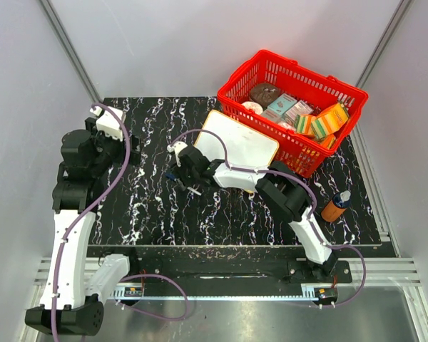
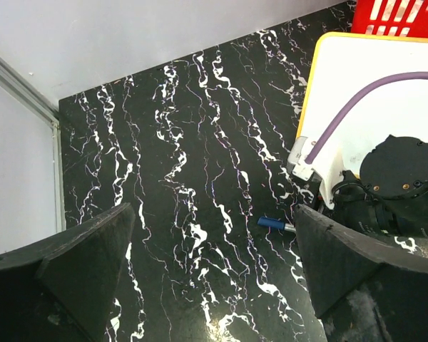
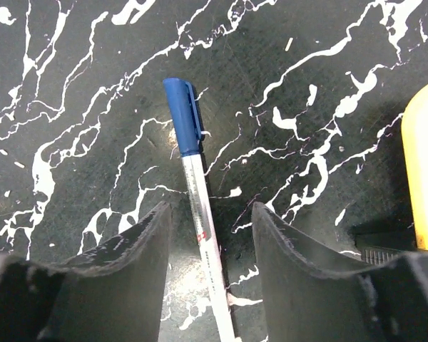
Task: Write a sentence on the whiteboard
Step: Pick up the whiteboard marker at the center of the board.
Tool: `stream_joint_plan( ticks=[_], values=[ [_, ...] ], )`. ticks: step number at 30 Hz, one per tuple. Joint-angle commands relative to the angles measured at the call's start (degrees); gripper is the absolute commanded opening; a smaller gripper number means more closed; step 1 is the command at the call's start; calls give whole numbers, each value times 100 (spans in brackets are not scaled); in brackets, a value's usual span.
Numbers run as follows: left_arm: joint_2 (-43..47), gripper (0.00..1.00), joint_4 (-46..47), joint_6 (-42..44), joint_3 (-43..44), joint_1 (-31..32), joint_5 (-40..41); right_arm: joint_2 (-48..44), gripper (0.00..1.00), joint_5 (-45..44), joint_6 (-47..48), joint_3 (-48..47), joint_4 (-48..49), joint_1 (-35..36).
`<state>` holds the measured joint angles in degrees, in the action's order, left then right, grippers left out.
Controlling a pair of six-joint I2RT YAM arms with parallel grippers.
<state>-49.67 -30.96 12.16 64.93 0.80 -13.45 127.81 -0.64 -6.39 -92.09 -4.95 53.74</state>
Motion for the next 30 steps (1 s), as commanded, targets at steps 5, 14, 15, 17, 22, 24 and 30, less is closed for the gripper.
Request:
stream_joint_plan(
  ticks=[5, 14, 15, 17, 22, 24, 30],
  values=[
    [98, 99, 275, -56, 11, -45, 71, 16, 33, 91, 41, 358, 47, 181],
    [-16, 99, 170, -188, 213, -71, 27, 578, 1, -797, 279, -114, -760, 568],
    [-51, 99, 126, -188, 292, -71, 36, 639, 0, -814, 253, -185, -953, 577],
    [-104, 99, 29, -162, 363, -71, -34, 570, 0, -806, 131, -82, -947, 577],
    [-280, 99, -129, -197, 573, -71, -140, -446, 0, -1060, -405, 455, -446, 568],
    [-411, 99, -340, -267, 792, -71, -193, -843, 0, -1087, -573, 753, -149, 568],
    [-851, 99, -1219, -530, 1610, -80, -851, -2504, 0, -1438, -1425, 1790, 1002, 568]
  ],
)
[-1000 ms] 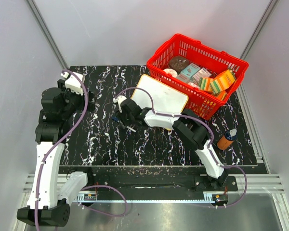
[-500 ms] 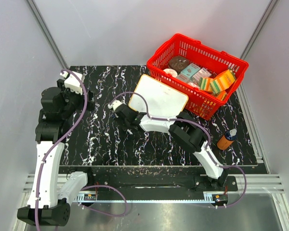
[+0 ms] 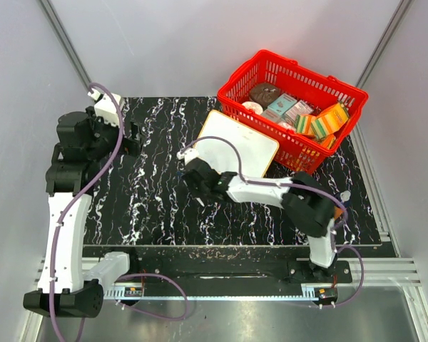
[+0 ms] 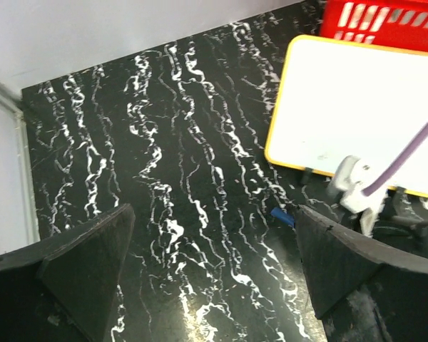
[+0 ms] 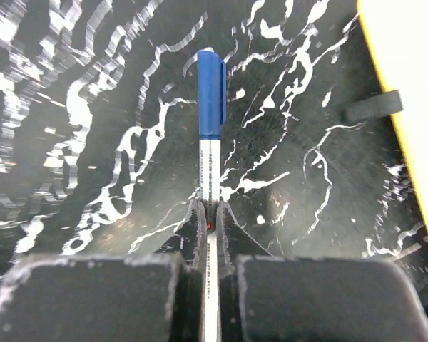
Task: Write a sentence on the whiteboard
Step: Pick up the whiteboard marker at the center of the board.
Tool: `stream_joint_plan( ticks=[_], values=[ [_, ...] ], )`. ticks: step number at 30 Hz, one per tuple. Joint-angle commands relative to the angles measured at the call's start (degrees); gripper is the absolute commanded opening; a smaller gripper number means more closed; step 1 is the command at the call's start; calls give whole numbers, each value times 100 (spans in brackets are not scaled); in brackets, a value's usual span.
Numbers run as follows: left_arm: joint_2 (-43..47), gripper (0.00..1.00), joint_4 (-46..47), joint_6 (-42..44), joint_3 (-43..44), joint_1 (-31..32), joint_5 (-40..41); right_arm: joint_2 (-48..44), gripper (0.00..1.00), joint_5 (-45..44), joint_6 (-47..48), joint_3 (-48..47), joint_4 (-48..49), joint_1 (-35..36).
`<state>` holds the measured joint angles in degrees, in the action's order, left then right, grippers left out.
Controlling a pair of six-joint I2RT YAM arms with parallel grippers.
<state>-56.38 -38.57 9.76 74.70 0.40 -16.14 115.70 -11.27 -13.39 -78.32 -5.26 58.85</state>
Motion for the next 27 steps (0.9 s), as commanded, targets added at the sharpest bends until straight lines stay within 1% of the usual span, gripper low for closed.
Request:
stream_joint_plan(
  ticks=[1, 2, 3, 4, 5, 6, 7, 8, 9, 10, 11, 12, 13, 16, 17, 20, 21, 23, 25, 27],
  values=[
    [-224, 99, -502, -316, 677, -40, -835, -1731, 0, -437, -901, 580, 1183, 48],
    [-259, 99, -529, -378, 713, -32, -960, -1961, 0, -655, -1016, 938, 1333, 56],
    [-329, 99, -520, -378, 713, -32, -1065, -2198, 0, -753, -1121, 1142, 1691, 48],
    [-373, 99, -512, -396, 704, -40, -1319, -2671, 0, -832, -1253, 1335, 1869, 48],
    [-435, 99, -485, -405, 696, -32, -1487, -2902, 0, -1077, -1315, 1755, 2062, 56],
    [-548, 99, -468, -387, 652, -32, -1706, -3148, 0, -1219, -1376, 1985, 2507, 48],
    [-619, 99, -459, -361, 617, -32, -2430, -3602, 0, -1368, -1586, 2214, 2721, 39],
    [-698, 99, -354, -300, 582, -40, -2864, -3816, 0, -1709, -1684, 2703, 2975, 39],
    [-838, 99, -240, -343, 459, -32, -3260, -4009, 0, -1825, -1746, 2943, 3613, 39],
    [-918, 99, -91, -413, 406, -32, -4021, -4342, 0, -1948, -1894, 3181, 3915, 39],
    [-1006, 99, 215, -631, 362, -23, -4298, -4458, 0, -2115, -1930, 3548, 4188, 39],
    [-1233, 99, 331, -738, 396, 21, -4475, -4642, 0, -2177, -1948, 3657, 4582, 30],
    [-1374, 99, 367, -791, 475, 91, -4659, -4714, 0, -2221, -1966, 3736, 4682, 30],
    [-1919, 99, 210, -713, 888, 547, -4819, -4889, 0, -2318, -2010, 3912, 4928, 30],
    [-2042, 99, -17, -530, 993, 870, -4854, -4916, 0, -2353, -2001, 3965, 5007, 30],
    [-2447, 99, -405, -169, 1363, 1443, -4889, -5031, 0, -2476, -1984, 4000, 5052, 12],
    [-2578, 99, -406, -185, 1389, 1523, -4951, -5092, 0, -2520, -1992, 4009, 5052, 12],
    [-2737, 99, -415, -202, 1398, 1681, -5328, -5136, 0, -2634, -1992, 4009, 5052, -14],
    [-2957, 99, -406, -211, 1469, 1822, -5286, -5189, 0, -2688, -2036, 4009, 5052, -57],
    [-3159, 99, -704, 69, 1696, 2077, -5241, -5207, 0, -2697, -2097, 3992, 5052, -75]
  ],
)
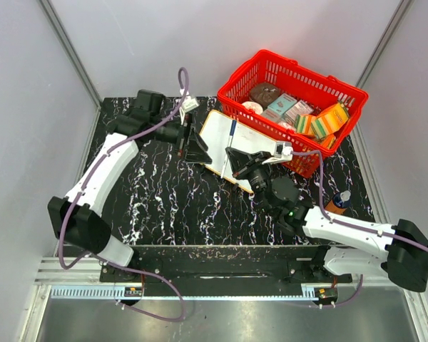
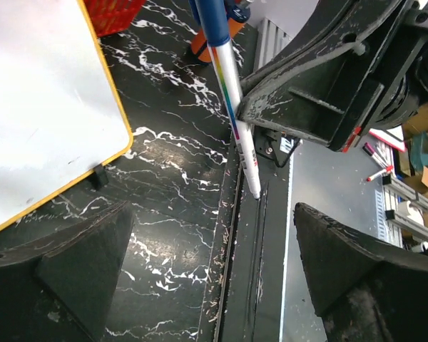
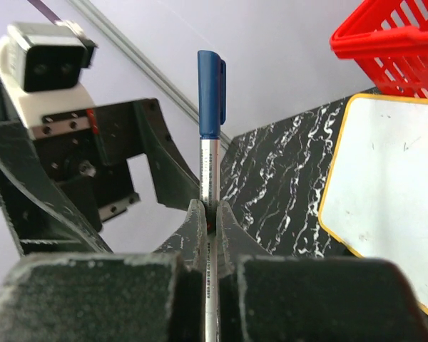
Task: Write a sentence on the whiteboard
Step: Pick up the whiteboard marker at the center of the board.
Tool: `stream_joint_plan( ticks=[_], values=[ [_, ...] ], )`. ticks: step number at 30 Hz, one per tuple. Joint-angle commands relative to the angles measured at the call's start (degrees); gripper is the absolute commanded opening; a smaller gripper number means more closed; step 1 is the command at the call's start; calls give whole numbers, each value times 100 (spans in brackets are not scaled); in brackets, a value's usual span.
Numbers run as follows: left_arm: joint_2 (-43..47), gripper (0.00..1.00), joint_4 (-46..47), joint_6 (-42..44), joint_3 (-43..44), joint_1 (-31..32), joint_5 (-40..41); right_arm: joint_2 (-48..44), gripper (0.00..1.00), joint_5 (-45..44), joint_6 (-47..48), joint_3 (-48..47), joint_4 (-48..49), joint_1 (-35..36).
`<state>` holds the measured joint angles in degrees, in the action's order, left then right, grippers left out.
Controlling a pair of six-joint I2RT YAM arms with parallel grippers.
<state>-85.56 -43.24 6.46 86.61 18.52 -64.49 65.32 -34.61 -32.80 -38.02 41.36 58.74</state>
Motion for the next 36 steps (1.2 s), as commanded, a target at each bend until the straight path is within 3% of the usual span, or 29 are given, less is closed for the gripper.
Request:
stream_joint_plan(
  ticks=[1, 7, 10, 17, 22, 24, 25, 27, 30, 32, 34, 35, 36],
  values=[
    [-312, 99, -368, 513, 602, 353, -433, -169, 0, -353, -174, -48, 399, -64],
    [-655, 94, -826, 769, 1121, 881, -214, -98, 0, -389, -314, -127, 399, -117],
    [-813, 86, -931, 840, 1209, 1004, -117, -89, 0, -362, -446, -92, 416, -126],
    [-901, 83, -923, 848, 1201, 1188, 103, -160, 0, -362, -640, -21, 478, -170],
    [-945, 64, -931, 822, 1218, 1303, 349, -134, 0, -283, -833, -91, 338, -170],
    [-963, 43, -923, 804, 1253, 1347, 384, -107, 0, -222, -842, -100, 320, -170],
    [-971, 22, -931, 804, 1262, 1356, 419, -98, 0, -213, -869, -92, 328, -170],
    [-919, 1, -931, 778, 1262, 1364, 507, -72, 0, -134, -843, -118, 294, -187],
    [-744, 0, -975, 856, 1218, 1356, 901, -151, 0, 24, -763, -284, -154, -231],
    [-516, 0, -975, 910, 1061, 1356, 1095, -221, 8, 444, -667, -390, -478, -293],
    [-296, 0, -827, 892, 859, 1330, 1377, -388, 23, 1058, -431, -460, -594, -442],
    [-68, 0, -739, 849, 614, 1312, 1482, -414, 39, 1157, -429, -478, -725, -469],
    [47, 0, -660, 822, 481, 1277, 1648, -476, 48, 1298, -421, -496, -796, -573]
  ],
)
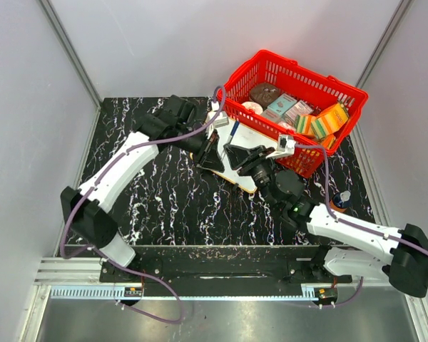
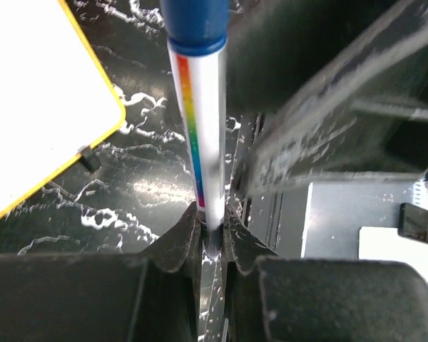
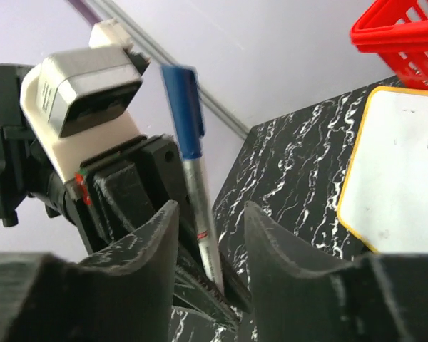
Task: Write a sentence on the whiteboard
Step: Pick up the whiteboard marker at the center of the board.
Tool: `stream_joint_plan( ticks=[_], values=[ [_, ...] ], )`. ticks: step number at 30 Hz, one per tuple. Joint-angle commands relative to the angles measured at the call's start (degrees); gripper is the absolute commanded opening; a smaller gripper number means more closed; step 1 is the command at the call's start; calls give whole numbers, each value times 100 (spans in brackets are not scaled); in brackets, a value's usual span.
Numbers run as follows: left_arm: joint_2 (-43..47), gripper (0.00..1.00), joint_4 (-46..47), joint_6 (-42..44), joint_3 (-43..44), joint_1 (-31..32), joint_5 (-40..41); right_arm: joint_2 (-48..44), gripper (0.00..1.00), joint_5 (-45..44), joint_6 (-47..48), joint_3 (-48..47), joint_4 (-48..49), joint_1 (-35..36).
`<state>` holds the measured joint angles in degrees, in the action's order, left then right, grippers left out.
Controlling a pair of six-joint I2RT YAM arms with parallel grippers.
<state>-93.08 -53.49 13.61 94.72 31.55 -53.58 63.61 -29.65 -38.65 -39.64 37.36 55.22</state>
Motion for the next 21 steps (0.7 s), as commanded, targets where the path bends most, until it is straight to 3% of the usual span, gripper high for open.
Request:
stream_joint_plan(
  ticks=[1, 2, 5, 9, 13, 16, 21],
  values=[
    [922, 0, 514, 72, -462, -183, 594, -332, 55, 942, 139, -378, -484, -283],
    [1123, 0, 611, -41, -680, -297, 568, -358, 74, 1213, 113, -395, -676, -362],
    [1493, 0, 779, -156, -981, -825, 305, -490, 100, 1970, -98, -308, -739, -722],
    [1915, 0, 727, -34, -1113, -1160, 138, -464, 100, 3208, -11, -369, -669, -1101],
    [2354, 0, 358, 335, -1157, -1230, 59, -148, 100, 4910, 305, -1000, -801, -1224],
    [2548, 0, 313, 406, -1288, -1370, -511, 238, 100, 5844, 315, -1378, -784, -1224],
    [2672, 0, 313, 415, -1430, -1424, -1039, 617, 95, 6322, -133, -1415, -2, -1233]
  ],
)
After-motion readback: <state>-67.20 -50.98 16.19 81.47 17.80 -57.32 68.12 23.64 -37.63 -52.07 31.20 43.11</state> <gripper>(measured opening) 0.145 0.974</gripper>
